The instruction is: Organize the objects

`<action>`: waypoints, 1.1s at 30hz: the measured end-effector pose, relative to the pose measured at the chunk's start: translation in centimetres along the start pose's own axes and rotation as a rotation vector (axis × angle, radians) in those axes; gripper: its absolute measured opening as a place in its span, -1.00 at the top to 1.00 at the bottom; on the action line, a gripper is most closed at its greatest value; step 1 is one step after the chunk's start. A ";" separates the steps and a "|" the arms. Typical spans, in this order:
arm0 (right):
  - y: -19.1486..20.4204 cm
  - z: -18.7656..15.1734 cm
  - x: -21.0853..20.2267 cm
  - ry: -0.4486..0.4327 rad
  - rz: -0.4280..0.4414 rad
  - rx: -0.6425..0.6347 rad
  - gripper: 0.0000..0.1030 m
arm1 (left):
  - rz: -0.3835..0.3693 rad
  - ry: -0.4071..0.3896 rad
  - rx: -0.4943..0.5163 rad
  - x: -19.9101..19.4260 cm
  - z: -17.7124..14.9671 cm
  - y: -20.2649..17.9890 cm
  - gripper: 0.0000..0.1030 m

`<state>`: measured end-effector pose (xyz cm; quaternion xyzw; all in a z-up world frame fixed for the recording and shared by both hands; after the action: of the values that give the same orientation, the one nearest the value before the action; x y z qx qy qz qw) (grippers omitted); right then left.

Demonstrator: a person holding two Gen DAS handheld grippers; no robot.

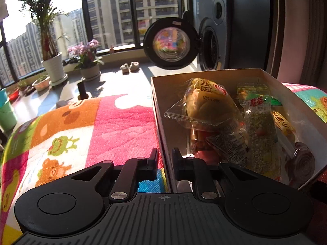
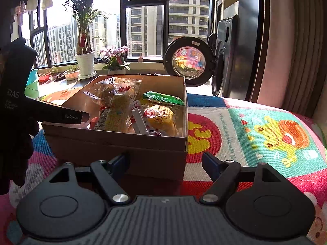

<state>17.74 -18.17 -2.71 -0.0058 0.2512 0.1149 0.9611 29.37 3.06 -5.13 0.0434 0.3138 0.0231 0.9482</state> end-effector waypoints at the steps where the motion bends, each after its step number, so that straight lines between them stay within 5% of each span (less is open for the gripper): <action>1: -0.6 -0.2 -0.2 -0.008 -0.005 0.020 -0.51 | 0.010 0.016 -0.009 0.4 -0.1 0.3 0.44; 4: -1.2 -1.0 -0.7 -0.016 -0.038 0.011 -0.52 | -0.056 -0.013 -0.076 0.8 -0.7 1.3 0.23; 8: -1.8 -1.7 -2.2 -0.025 -0.095 -0.006 -0.69 | -0.008 -0.024 -0.097 -0.6 -0.7 2.0 0.29; 11: -1.7 -2.2 -4.7 -0.037 -0.075 0.027 -1.00 | 0.001 -0.111 -0.073 -4.6 -0.2 2.1 0.29; 17: 1.3 -5.5 -8.8 0.044 -0.019 -0.019 -1.00 | -0.007 -0.242 -0.102 -14.9 -4.0 1.7 0.28; 23: 4.5 -7.7 -8.8 0.091 -0.058 -0.136 -1.00 | -0.113 -0.128 -0.125 -17.1 -11.6 -1.8 0.28; 25: 4.3 -8.0 -7.6 0.120 -0.145 -0.181 -1.00 | -0.101 -0.101 -0.108 -16.6 -12.5 -2.4 0.28; 30: 2.2 -8.6 -6.9 0.113 -0.084 0.036 -1.00 | -0.073 -0.061 -0.078 -16.0 -13.3 -2.4 0.26; 33: 2.0 -8.8 -7.0 0.102 -0.074 0.051 -1.00 | -0.073 -0.059 -0.083 -16.2 -13.5 -2.6 0.28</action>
<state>7.15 -18.37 -6.87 0.0036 0.3025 0.0722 0.9504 8.32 0.20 -6.56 -0.0068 0.2859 0.0003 0.9582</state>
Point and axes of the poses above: each gripper's, at about its wrist camera, not at the fingertips, and x roughly the way its jaws point, y to its left, z to its top, the point moved 10 cm from there along x, roughly the way its jaws point, and after that the axes turned 4 degrees about -y, right-handed, at the moved point
